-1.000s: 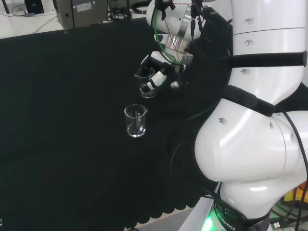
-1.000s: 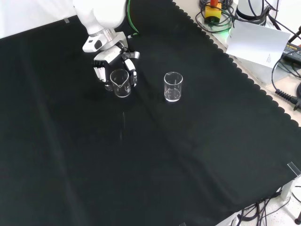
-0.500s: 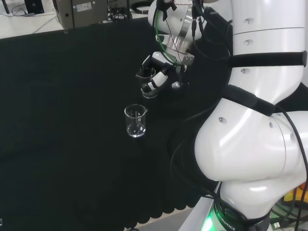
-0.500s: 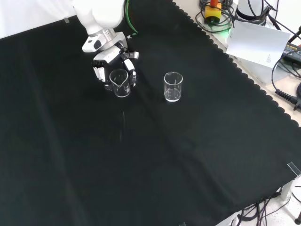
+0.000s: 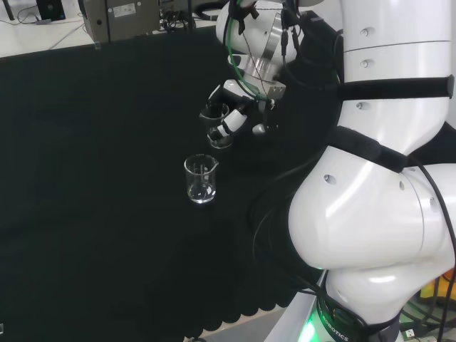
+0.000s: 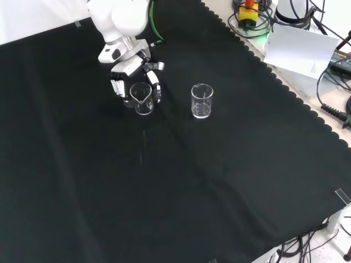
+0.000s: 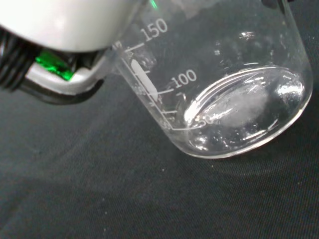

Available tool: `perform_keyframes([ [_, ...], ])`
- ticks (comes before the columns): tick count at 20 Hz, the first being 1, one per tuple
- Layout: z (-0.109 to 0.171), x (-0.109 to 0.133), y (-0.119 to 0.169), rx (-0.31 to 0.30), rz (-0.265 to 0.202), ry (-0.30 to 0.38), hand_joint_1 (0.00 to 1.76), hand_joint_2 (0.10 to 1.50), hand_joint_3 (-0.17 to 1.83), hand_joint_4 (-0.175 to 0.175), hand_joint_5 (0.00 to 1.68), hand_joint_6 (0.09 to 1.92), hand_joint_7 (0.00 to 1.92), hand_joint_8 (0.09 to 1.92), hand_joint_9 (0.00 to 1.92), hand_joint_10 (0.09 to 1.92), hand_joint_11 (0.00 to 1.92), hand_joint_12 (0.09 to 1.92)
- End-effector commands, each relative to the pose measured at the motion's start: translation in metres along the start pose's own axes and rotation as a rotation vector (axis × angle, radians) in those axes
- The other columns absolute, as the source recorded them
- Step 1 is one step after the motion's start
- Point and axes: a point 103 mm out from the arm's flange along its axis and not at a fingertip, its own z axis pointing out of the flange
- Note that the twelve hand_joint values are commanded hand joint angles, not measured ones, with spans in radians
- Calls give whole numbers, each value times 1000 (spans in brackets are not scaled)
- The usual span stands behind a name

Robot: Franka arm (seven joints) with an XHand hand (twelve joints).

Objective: Place the beaker back on the table.

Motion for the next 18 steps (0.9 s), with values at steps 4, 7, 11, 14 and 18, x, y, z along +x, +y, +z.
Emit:
perform_keyframes([
  [4, 2, -1, -10, 26, -3, 23, 1140, 935, 220, -1, 1122, 804, 882, 768, 1294, 87, 1007, 934],
  [7, -2, 0, -12, 25, 0, 37, 1099, 760, 365, -29, 830, 851, 744, 755, 1184, 87, 811, 1071],
  [11, -7, 3, -15, 43, 9, 46, 1037, 593, 626, -33, 620, 842, 651, 731, 1077, 87, 618, 1212],
  [14, -8, 5, -17, 78, 21, 32, 995, 556, 654, -40, 492, 763, 579, 712, 1003, 87, 502, 1270],
  [18, -9, 10, -18, 149, 40, -38, 967, 544, 644, -46, 410, 662, 512, 704, 941, 87, 427, 1302],
])
